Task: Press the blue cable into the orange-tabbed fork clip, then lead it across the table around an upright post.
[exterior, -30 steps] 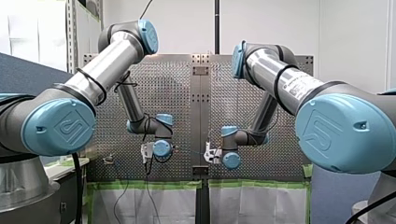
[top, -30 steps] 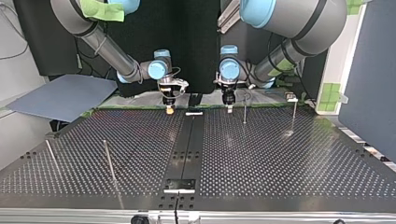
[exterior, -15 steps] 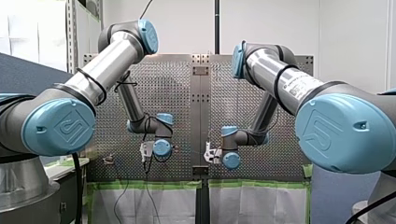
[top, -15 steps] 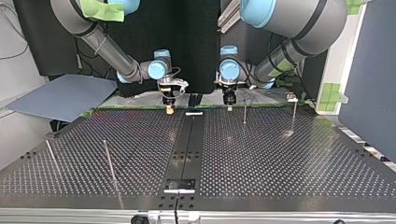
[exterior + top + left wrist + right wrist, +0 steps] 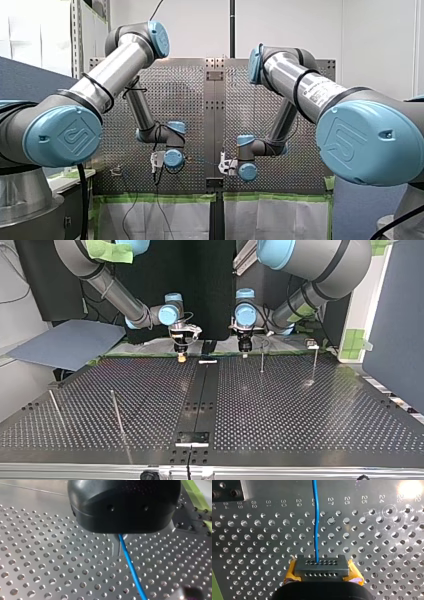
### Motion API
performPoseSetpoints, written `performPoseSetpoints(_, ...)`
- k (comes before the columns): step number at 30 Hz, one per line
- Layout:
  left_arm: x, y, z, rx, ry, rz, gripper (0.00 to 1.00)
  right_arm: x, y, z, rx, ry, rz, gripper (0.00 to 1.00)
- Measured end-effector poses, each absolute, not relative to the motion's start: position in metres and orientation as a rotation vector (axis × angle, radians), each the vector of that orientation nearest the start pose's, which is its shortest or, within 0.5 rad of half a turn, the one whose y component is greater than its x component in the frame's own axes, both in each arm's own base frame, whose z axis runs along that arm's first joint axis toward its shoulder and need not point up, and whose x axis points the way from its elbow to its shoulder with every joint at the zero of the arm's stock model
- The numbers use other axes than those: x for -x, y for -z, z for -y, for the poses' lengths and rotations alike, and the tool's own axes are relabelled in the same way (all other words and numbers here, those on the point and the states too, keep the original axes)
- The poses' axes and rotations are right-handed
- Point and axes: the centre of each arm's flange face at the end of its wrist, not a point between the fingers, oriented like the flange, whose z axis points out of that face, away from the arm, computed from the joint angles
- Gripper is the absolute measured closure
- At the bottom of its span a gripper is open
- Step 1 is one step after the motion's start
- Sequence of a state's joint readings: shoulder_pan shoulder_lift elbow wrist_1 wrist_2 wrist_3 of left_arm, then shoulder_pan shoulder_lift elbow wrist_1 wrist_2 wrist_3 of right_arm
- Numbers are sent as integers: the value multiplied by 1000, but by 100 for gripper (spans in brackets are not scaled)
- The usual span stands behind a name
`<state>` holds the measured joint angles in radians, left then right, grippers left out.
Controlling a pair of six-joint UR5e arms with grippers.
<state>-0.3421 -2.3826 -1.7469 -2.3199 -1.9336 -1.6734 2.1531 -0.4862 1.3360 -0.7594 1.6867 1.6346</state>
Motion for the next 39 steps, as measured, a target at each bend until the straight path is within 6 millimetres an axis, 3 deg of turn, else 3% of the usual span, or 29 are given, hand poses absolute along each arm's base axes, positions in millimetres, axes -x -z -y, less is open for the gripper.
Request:
performPoseSetpoints(8,-532,-24,295,54,1,-1738,100,-499,27,544,-1603,-1472,1057,100)
performPoseSetpoints(15,-533,-56,303,49,18,-1707,100,-501,-9,548,-1596,-1462,1055,100)
performPoseSetpoints(30,-525,-135,317,42,56,-1650,100,-512,-104,550,-1524,-1537,1013,100)
performPoseSetpoints(39,-521,-188,323,61,97,-1579,100,-517,-173,548,-1451,-1608,967,100)
